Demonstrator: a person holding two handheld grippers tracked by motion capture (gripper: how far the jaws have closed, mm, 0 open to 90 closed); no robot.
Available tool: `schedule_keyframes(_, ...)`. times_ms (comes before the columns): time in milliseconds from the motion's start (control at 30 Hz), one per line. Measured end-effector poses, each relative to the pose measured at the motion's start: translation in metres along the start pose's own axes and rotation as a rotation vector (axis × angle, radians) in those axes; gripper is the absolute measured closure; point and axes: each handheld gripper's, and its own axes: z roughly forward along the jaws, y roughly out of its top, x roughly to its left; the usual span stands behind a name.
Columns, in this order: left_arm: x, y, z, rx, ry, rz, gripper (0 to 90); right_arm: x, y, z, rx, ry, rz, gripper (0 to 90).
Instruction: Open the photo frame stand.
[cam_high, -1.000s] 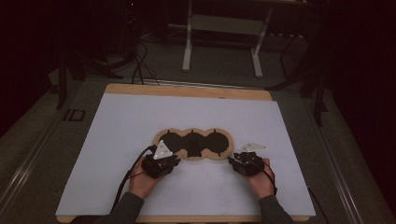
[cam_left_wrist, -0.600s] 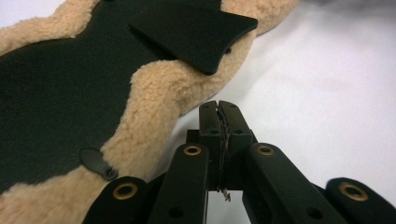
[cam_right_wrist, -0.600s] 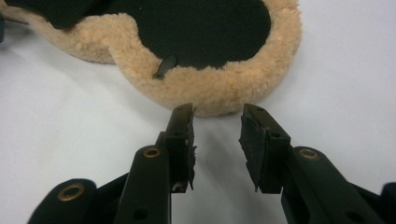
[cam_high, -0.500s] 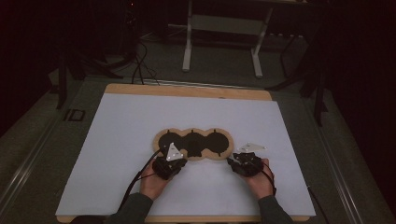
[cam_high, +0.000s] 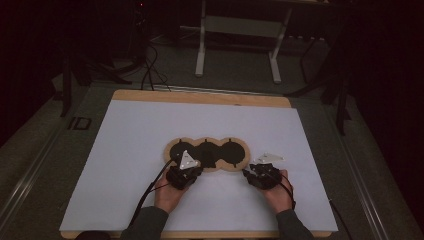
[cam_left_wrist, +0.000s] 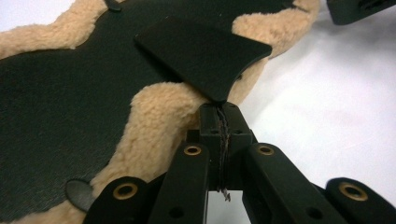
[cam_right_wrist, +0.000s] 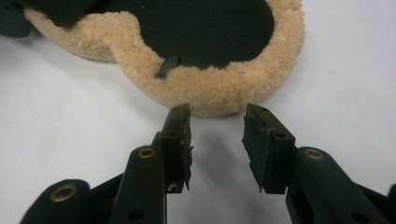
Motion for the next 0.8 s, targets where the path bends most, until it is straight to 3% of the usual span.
schedule_keyframes(367, 0.001, 0.004, -0.003, -0.036, -0.008, -0.038, 89.8, 0.000, 0.000, 0.001, 0.004, -0.003, -0.004, 61.1)
schedule_keyframes(667, 0.006, 0.020, -0.010, -0.086, -0.006, -0.072, 89.8, 0.002, 0.000, 0.001, 0.007, 0.001, -0.010, 61.1)
schedule_keyframes(800, 0.007, 0.024, -0.010, -0.078, -0.003, -0.074, 89.8, 0.001, 0.000, 0.001, 0.007, 0.001, -0.011, 61.1)
